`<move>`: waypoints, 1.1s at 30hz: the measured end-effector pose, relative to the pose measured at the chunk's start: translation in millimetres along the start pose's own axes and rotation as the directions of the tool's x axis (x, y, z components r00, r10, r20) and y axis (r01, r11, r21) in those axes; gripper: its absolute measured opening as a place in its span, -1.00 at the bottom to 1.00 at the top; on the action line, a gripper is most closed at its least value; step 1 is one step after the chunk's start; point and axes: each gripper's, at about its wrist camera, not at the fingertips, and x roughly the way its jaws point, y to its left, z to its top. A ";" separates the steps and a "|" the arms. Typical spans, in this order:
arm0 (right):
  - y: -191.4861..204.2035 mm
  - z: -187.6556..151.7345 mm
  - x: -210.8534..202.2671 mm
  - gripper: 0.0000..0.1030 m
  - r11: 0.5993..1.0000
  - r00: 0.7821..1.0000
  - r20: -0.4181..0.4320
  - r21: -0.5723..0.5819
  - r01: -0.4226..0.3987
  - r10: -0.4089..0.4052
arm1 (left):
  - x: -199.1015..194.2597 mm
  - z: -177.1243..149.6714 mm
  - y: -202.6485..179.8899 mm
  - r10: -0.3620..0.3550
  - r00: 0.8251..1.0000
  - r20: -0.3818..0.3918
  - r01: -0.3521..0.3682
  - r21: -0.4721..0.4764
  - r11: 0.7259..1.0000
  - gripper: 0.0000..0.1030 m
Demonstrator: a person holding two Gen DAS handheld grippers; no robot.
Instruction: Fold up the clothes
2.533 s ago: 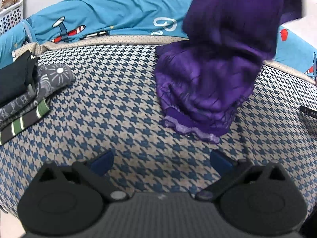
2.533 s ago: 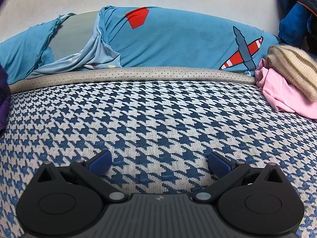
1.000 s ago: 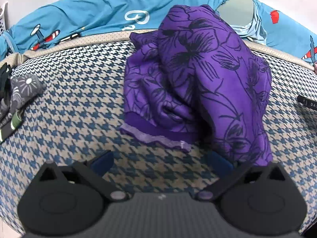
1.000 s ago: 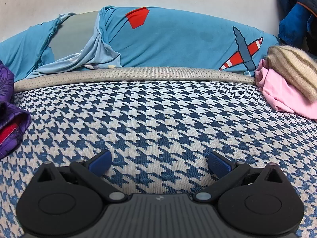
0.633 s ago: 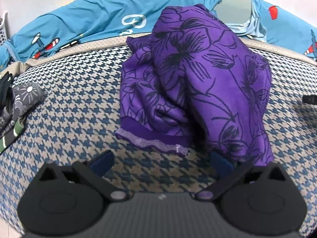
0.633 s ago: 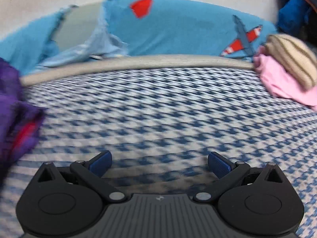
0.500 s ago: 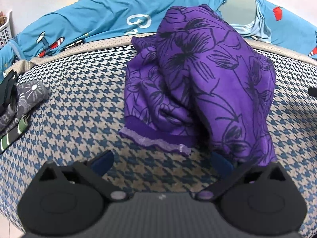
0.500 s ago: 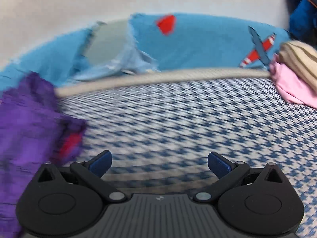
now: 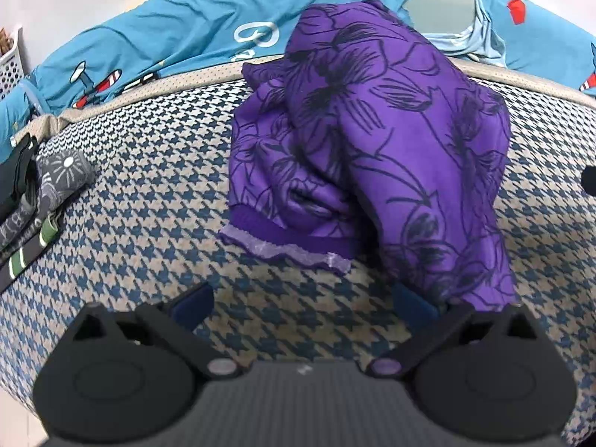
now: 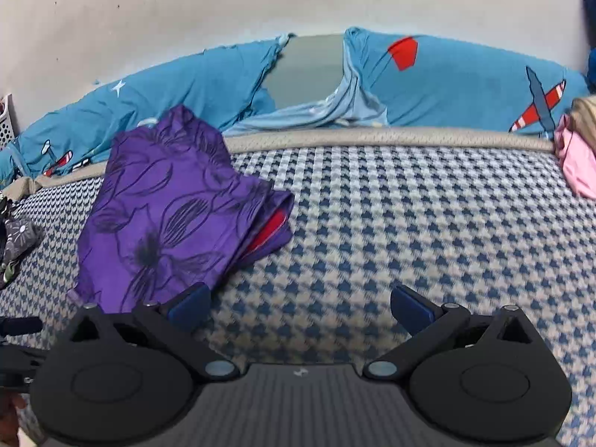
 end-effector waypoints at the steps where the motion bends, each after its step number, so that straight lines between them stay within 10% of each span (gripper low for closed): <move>1: 2.1 -2.2 -1.7 1.00 1.000 1.000 -0.011 0.003 -0.001 0.001 | -0.7 -0.2 -1.6 0.007 1.000 -0.002 -0.007 0.006 1.000 1.00; 33: 36.1 -16.5 -3.4 1.00 0.991 0.997 -0.076 -0.130 -0.036 0.026 | -11.9 -17.3 -22.1 0.007 1.000 0.005 -0.007 0.033 0.999 1.00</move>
